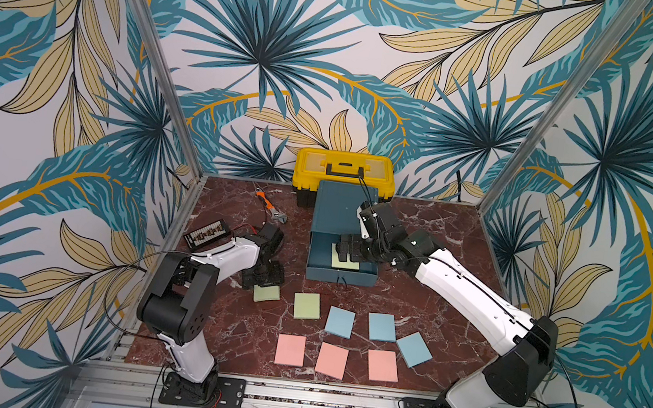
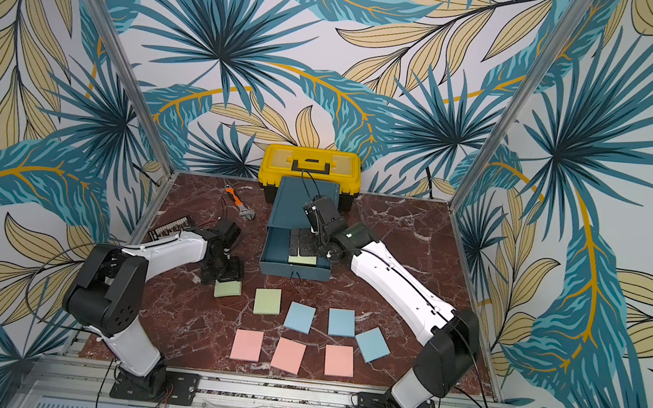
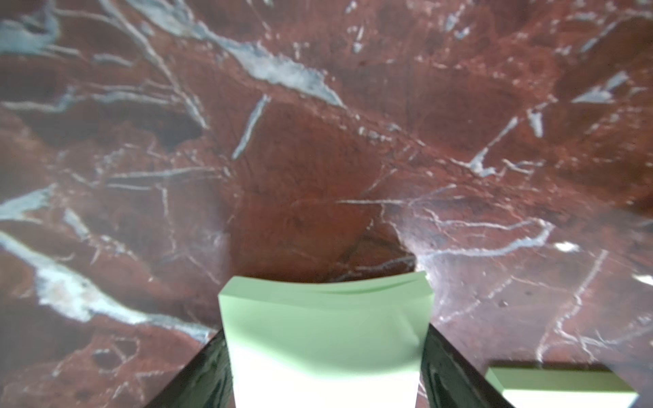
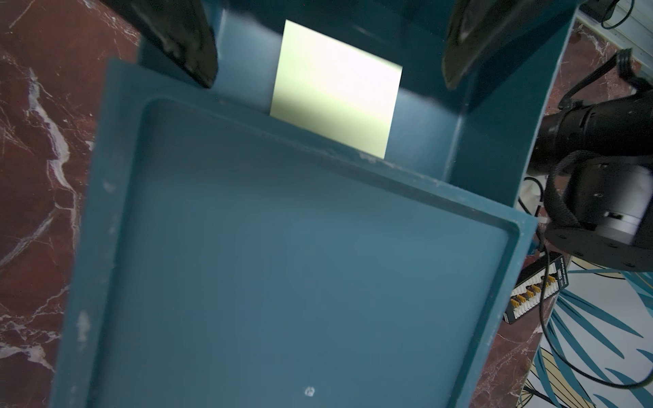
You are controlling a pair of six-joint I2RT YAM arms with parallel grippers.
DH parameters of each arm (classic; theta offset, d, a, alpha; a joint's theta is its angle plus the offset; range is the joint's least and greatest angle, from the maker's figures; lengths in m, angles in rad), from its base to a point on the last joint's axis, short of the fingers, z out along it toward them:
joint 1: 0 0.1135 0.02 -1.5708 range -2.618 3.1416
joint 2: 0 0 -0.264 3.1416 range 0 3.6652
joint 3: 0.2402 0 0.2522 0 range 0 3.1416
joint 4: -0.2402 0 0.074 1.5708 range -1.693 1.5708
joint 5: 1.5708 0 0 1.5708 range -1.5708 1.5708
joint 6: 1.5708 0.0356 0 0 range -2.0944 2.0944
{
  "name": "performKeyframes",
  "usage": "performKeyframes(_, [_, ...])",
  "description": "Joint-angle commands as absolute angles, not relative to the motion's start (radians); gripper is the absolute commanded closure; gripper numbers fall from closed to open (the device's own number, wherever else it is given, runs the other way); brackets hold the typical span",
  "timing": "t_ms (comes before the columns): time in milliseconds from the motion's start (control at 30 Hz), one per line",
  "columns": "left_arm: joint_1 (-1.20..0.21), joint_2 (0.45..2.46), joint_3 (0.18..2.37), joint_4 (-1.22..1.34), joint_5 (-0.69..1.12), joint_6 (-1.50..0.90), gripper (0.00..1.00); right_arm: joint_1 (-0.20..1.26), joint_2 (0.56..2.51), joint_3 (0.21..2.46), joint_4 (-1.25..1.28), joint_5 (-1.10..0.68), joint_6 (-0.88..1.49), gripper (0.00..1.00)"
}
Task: Please put the sticky notes in the drawer by color
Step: Pick up the sticky notes from the center of the board, then place the sticky notes in the drawer.
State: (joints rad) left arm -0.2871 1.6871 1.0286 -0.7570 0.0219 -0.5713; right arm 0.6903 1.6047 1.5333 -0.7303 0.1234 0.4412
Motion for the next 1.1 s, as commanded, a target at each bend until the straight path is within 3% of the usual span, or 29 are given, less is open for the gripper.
performKeyframes(0, [-0.283, 1.623, 1.041, -0.801, 0.032, -0.585, 0.20, 0.696, 1.582, 1.512, -0.721, 0.148, 0.446, 0.01])
performKeyframes(367, [-0.277, 1.469, 1.183, -0.934, 0.030, -0.611, 0.20, 0.695, 1.565, 1.520, -0.725, 0.176, 0.436, 0.01])
performKeyframes(767, [-0.283, 1.375, 1.522, -1.126, 0.061, -0.590, 0.20, 0.694, 1.433, 1.502, -0.636, 0.260, 0.391, 0.02])
performKeyframes(1067, [-0.373, 1.422, 1.676, -1.107, 0.123, -0.547, 0.20, 0.691, 1.202, 1.214, -0.448, 0.498, 0.478, 0.02])
